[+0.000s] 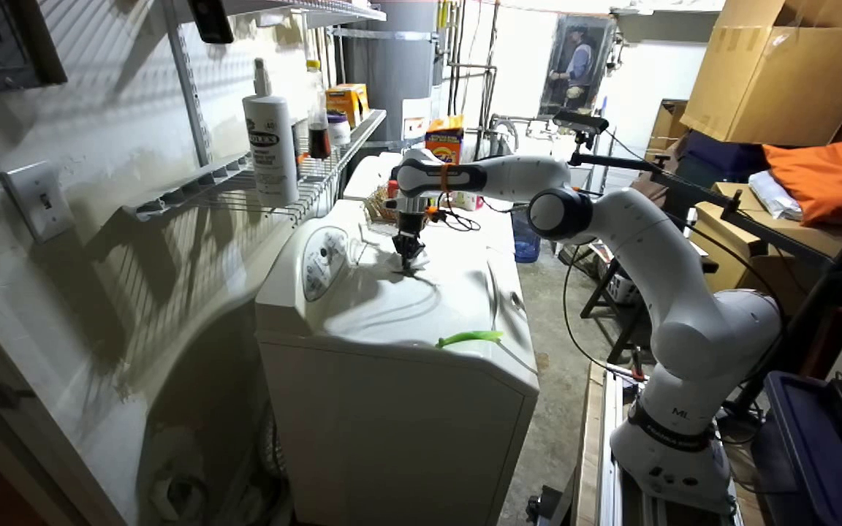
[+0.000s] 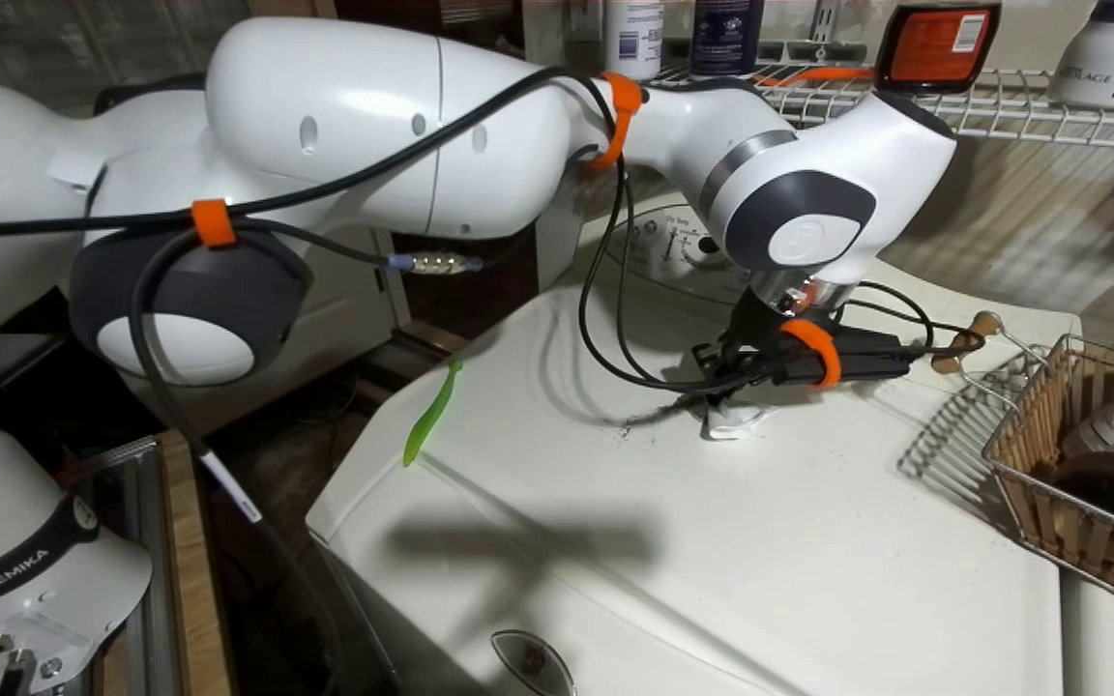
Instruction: Use the paper towel to wipe the dirt on top of the washer
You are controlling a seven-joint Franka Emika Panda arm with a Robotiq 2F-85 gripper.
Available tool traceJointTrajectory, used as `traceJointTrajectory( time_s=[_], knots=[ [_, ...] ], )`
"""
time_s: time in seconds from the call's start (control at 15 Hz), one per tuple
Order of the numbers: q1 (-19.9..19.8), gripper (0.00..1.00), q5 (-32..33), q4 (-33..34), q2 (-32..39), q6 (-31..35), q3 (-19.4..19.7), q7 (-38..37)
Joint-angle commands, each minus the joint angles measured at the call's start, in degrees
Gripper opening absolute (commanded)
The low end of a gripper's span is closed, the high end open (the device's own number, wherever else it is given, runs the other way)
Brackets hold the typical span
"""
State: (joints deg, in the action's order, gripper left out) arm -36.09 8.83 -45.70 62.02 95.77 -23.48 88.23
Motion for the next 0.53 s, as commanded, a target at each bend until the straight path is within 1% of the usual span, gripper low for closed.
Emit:
traceJointTrajectory(
  time_s=[0.0,0.13,0.33,0.47],
  knots=[
    [-1.0,0.01,-2.0,-1.4,0.6,-7.6,-0.7,-0.4],
    [-1.3,0.01,-2.8,-1.4,0.2,-6.9,-1.2,-0.7],
    [-1.5,0.01,-2.1,-3.0,-1.2,-0.4,-1.4,0.8],
    [-1.2,0.01,-0.8,-4.7,-2.1,6.5,-1.0,1.1]
  ],
)
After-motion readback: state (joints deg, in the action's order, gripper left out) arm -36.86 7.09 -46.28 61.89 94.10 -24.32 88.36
